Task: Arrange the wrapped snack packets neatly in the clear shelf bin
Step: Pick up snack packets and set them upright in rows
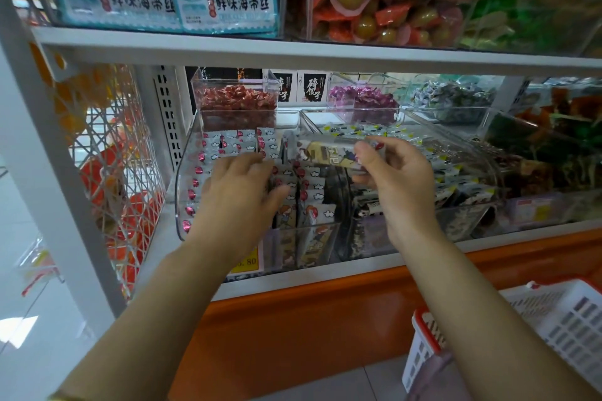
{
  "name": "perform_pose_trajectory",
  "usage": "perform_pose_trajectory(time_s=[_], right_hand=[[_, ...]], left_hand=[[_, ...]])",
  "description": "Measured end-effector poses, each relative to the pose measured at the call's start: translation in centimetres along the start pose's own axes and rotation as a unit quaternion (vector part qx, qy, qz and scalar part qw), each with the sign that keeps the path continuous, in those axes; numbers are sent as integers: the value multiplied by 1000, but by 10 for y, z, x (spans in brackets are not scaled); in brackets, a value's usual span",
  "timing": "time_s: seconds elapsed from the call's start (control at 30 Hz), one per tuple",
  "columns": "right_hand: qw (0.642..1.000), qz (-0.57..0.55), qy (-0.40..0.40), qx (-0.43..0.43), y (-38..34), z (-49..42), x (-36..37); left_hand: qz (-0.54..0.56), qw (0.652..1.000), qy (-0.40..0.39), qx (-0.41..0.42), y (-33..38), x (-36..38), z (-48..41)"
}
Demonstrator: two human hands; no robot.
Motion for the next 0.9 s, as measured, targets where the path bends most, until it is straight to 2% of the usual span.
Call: perform_pose_trajectory(time_s=[0.07,0.2,0.37,0.6,0.9], right_hand=[[1000,9,7,2,3,-1,-1],[999,31,-9,-29,3,2,2],[996,63,-28,-60,0,4,8],[990,108,-12,-94,-2,7,16],[981,136,-30,-132,-4,6,19]], left_hand=[[-79,995,-47,39,0,12,3],[-111,989,-81,53,-2,23,6],[-83,993,-70,37,-5,24,4],[-80,993,-84,37,-6,25,4],[38,997,-68,9,-5,15,3]])
Point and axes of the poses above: each hand's wrist, its own z-axis away from the middle knuckle, its own x-axis out of the palm, y = z × x, the point moved 3 cm from there along -z, towards the middle knuckle, and after that the axes turned 11 degrees about y, right-handed, at the moved point
